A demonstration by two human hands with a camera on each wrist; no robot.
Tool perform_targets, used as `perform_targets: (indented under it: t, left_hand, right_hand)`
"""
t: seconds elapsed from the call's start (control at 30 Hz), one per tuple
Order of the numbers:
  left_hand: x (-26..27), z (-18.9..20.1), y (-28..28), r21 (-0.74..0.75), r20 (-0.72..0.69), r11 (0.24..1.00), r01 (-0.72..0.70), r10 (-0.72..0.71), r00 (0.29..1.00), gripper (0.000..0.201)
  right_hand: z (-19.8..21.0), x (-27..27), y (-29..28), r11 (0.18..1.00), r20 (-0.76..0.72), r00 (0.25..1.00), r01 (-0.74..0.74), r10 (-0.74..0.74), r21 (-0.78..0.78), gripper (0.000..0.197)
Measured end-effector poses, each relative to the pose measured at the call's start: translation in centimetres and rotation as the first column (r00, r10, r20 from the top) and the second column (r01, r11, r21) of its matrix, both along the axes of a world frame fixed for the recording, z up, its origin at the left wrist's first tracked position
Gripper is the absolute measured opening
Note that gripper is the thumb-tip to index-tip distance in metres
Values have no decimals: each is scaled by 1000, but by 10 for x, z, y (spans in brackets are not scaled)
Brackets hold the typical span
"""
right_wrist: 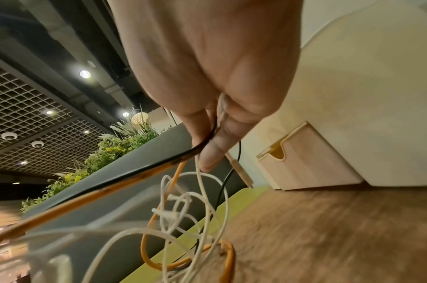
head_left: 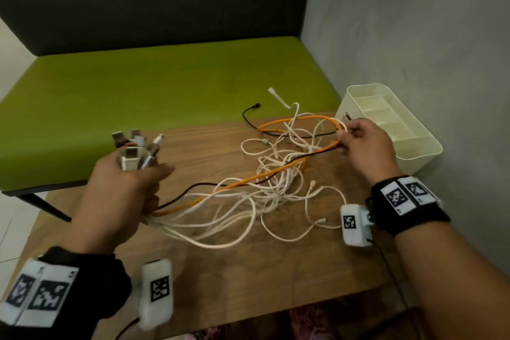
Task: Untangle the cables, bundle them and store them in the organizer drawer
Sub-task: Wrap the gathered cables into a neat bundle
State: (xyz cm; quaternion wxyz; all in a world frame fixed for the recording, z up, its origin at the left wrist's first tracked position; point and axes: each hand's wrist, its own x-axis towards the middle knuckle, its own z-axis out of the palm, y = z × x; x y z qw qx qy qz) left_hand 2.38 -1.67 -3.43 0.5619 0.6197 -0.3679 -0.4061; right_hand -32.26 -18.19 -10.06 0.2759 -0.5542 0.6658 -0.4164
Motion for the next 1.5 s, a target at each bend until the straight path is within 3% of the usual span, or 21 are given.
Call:
perform_targets:
  t: [0.07, 0.13, 0.2, 0.27, 0.33, 0.4, 0.43, 0.47, 0.53, 0.6, 0.63, 0.73, 0.83, 0.9, 1.0, 1.1, 1.2, 1.23, 1.27, 1.37, 1.5]
  left_hand:
    - [14, -1, 1, -21, -3, 998, -60, 60, 998, 33]
    - [21, -3, 1, -55, 5, 993, -103, 103, 995, 27]
    - [19, -5, 0, -89, 0, 989, -122, 123, 992, 32]
    - [11, -6, -1, -119, -22, 986, -120, 119, 993, 39]
    - [2, -6, -5, -149, -60, 982, -113, 105, 993, 40]
    - [-8, -6, -8, -177, -106, 978, -106, 89, 990, 39]
    - [-14, -6, -10, -194, -127, 976, -101, 77, 989, 38]
    - [-21, -5, -11, -209, -145, 973, -95, 65, 987, 38]
    - [-36, -2, -11, -229, -192, 970, -78, 34, 981, 37]
    - [-45, 3, -10, -259, -281, 964, -62, -14, 959, 35]
    - [-46, 6, -8, -285, -333, 957, -55, -45, 942, 33]
    - [-44, 15, -2, -376, -423, 925, -45, -128, 897, 28]
    - [-42, 20, 1, -404, -450, 913, -61, -140, 882, 25]
    - [-39, 21, 1, -424, -452, 904, -56, -158, 878, 24]
    - [-33, 16, 0, -434, -459, 900, -41, -182, 870, 25]
    - [-35, 10, 0, -446, -427, 895, -3, -209, 880, 26]
    - [-36, 5, -2, -417, -362, 909, -14, -152, 920, 27]
    - [-36, 3, -4, -402, -358, 916, -23, -134, 924, 26]
    - [-38, 2, -5, -391, -360, 920, -32, -121, 925, 26]
    - [-50, 0, -8, -396, -352, 918, -36, -116, 929, 26]
    - [-79, 0, -10, -394, -362, 919, 13, -168, 917, 27]
  right_hand:
    - [3, -5, -2, 998, -45, 998, 33, -35, -45, 7]
    - [9, -6, -2, 999, -92, 995, -41, 39, -14, 3]
    - [19, -2, 6, 978, -251, 950, -156, 187, 141, 28]
    - [30, 4, 18, 958, -537, 806, -126, 250, 257, 56]
    - [49, 14, 35, 990, -711, 690, -65, 135, 125, 58]
    - [74, 31, 57, 975, -609, 778, -221, 156, -33, 51]
    - [83, 44, 69, 933, -495, 817, -358, 295, -36, 48]
    - [90, 59, 84, 850, -371, 790, -527, 488, -4, 48]
    - [92, 95, 119, 603, -189, 579, -789, 793, 115, 66]
    - [68, 118, 135, 445, -274, 386, -873, 881, 199, 77]
    - [51, 121, 133, 450, -369, 348, -859, 862, 243, 69]
    - [26, 109, 104, 682, -573, 434, -651, 695, 334, 36]
    - [25, 89, 80, 816, -639, 538, -510, 550, 273, 40]
    - [27, 78, 73, 875, -731, 521, -431, 441, 220, 51]
    - [26, 68, 64, 924, -825, 424, -250, 374, 290, 69]
    - [30, 58, 55, 838, -725, 427, -199, 541, 508, 91]
    - [52, 48, 61, 595, -393, 470, -435, 790, 676, 94]
    - [62, 45, 65, 554, -296, 497, -527, 816, 645, 85]
    - [71, 43, 70, 568, -227, 549, -601, 805, 562, 74]
    - [94, 49, 87, 704, -133, 692, -686, 709, 185, 57]
    - [81, 98, 117, 564, -87, 558, -816, 826, 122, 90]
